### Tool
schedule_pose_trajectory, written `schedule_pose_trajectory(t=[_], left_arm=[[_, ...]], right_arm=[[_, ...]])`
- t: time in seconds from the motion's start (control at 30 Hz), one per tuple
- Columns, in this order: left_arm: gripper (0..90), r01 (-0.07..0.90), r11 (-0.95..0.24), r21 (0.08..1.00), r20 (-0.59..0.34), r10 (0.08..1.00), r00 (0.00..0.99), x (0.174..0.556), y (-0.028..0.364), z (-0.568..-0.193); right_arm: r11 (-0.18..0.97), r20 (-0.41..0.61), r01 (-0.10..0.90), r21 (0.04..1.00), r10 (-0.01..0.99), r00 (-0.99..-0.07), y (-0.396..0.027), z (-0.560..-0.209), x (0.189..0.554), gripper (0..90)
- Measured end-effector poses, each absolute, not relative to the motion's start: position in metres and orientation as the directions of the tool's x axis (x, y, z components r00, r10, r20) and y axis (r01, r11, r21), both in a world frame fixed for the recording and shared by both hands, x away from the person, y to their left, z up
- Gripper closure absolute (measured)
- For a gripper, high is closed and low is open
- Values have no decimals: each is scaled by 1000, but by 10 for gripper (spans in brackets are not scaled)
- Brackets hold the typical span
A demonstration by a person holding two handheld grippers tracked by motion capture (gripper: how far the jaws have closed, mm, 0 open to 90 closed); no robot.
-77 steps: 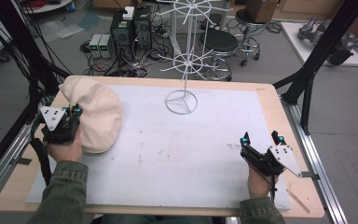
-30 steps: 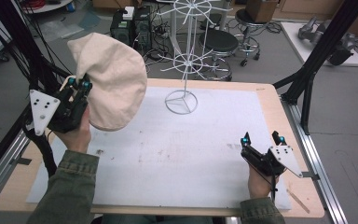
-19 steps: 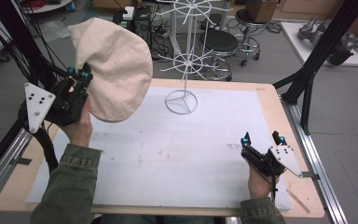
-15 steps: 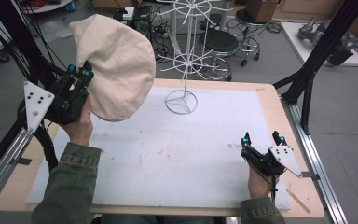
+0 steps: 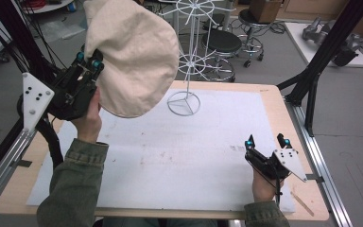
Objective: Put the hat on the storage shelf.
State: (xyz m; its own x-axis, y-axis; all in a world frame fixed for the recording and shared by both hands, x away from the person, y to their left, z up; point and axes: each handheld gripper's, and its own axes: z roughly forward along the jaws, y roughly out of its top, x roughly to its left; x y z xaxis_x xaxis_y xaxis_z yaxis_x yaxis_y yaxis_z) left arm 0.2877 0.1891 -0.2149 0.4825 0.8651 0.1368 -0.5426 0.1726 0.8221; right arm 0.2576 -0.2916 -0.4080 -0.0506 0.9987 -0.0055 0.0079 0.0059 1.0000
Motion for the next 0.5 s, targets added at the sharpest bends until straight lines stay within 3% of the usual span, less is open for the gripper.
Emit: schedule_pose_trajectory(t=[0.5], left_arm=[[824,-542,315,779,91,799,594,312,170,-199]], right_arm=[[9,-8,7,1000,999,-54,-292,-408,258,68]])
